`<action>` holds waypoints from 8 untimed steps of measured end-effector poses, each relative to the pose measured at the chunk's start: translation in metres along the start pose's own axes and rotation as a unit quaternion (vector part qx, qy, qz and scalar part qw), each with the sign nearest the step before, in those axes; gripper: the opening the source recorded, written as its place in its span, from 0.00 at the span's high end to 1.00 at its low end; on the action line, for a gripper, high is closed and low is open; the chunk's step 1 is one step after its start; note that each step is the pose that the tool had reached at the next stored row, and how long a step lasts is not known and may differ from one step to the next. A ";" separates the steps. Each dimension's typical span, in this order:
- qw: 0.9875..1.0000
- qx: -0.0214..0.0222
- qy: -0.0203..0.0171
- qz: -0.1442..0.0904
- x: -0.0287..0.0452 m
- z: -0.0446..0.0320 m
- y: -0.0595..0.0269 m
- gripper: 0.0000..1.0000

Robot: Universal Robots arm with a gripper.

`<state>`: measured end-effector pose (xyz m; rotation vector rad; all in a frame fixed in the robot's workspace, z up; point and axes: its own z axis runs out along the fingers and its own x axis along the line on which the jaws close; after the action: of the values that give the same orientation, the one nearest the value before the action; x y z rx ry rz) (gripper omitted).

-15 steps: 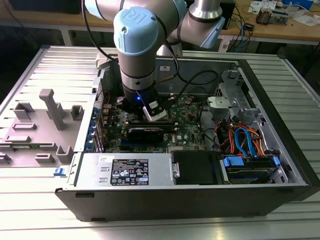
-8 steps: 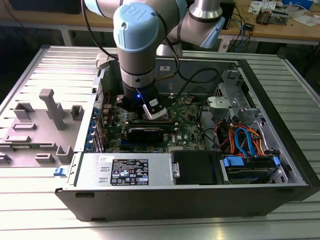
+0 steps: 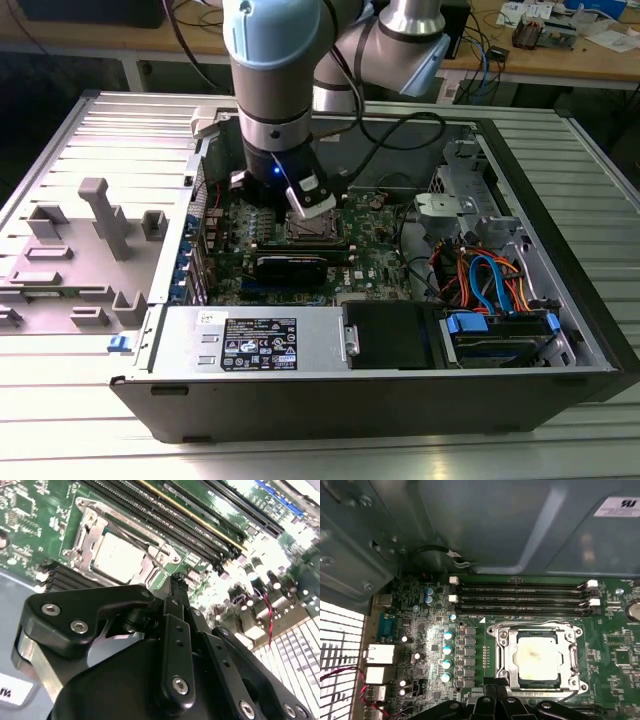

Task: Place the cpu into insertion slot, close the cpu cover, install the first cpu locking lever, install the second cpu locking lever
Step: 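Install the second cpu locking lever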

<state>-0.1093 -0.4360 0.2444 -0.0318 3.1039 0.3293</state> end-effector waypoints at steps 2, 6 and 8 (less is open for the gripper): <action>1.000 0.000 0.000 0.000 -0.0003 -0.0025 0.0012 0.89; 1.000 0.000 0.003 0.001 -0.0024 -0.0092 0.0034 0.89; 1.000 0.001 0.005 0.001 -0.0040 -0.0110 0.0040 0.89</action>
<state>-0.1057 -0.4343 0.2561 -0.0300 3.1146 0.3276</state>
